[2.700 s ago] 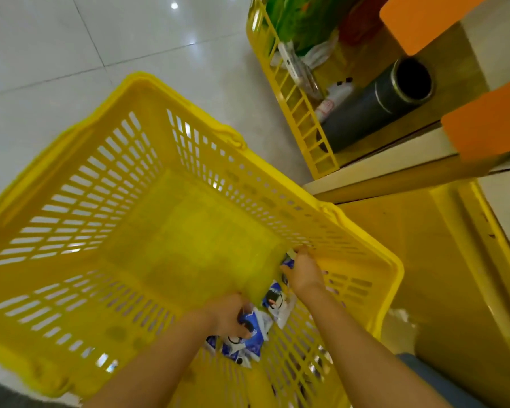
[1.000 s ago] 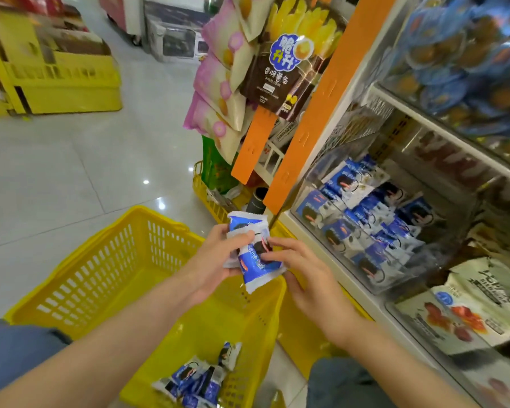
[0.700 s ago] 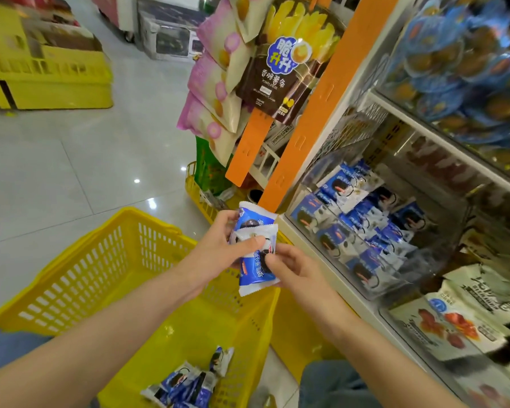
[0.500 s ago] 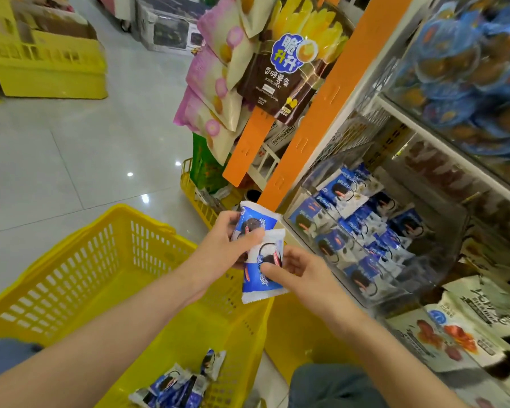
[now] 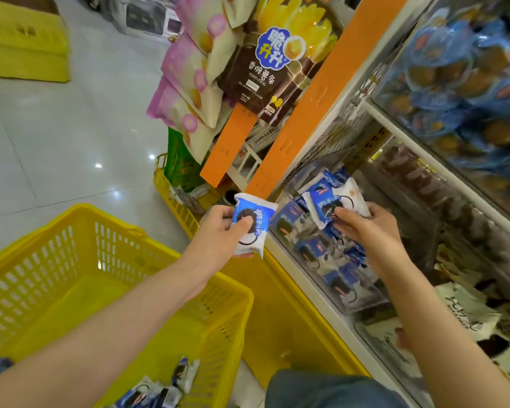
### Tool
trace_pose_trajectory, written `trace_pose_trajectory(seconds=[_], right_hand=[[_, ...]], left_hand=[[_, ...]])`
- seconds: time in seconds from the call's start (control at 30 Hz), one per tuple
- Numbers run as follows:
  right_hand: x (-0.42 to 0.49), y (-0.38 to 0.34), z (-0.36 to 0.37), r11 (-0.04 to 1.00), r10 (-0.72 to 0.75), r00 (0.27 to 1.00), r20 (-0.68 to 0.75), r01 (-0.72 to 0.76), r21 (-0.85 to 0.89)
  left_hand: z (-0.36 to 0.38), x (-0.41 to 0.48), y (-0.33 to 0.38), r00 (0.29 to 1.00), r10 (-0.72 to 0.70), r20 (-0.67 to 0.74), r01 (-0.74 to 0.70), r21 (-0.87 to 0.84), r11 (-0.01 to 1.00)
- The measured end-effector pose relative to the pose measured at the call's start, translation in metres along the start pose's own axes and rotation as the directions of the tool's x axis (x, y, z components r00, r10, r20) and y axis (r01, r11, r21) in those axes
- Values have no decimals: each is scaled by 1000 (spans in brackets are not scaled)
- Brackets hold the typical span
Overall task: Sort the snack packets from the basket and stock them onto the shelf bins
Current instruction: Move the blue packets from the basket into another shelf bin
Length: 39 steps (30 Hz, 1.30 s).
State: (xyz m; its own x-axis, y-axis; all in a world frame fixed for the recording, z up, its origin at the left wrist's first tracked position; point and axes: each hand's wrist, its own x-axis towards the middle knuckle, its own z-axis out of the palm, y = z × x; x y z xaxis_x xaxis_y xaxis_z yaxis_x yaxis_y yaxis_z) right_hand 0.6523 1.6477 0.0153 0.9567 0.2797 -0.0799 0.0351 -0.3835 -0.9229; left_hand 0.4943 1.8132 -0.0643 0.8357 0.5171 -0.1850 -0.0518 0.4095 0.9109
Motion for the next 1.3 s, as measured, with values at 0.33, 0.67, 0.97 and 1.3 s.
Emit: trace_pose_trajectory(seconds=[0.33, 0.67, 0.97, 1.3], right_hand=[[56, 28, 29, 930, -55, 990, -133, 2, -366], [49, 24, 15, 643, -430, 888, 161, 427, -637], [53, 26, 26, 752, -341, 940, 16, 283, -595], [-37, 0, 39, 726, -488, 826, 283, 564, -395]], left_hand=[[9, -2, 4, 996, -2, 87, -7, 107, 994], [9, -2, 5, 997, -13, 72, 1, 155, 988], [12, -8, 13, 991, 2, 137, -25, 165, 986], [14, -10, 15, 977, 19, 212, -61, 196, 979]])
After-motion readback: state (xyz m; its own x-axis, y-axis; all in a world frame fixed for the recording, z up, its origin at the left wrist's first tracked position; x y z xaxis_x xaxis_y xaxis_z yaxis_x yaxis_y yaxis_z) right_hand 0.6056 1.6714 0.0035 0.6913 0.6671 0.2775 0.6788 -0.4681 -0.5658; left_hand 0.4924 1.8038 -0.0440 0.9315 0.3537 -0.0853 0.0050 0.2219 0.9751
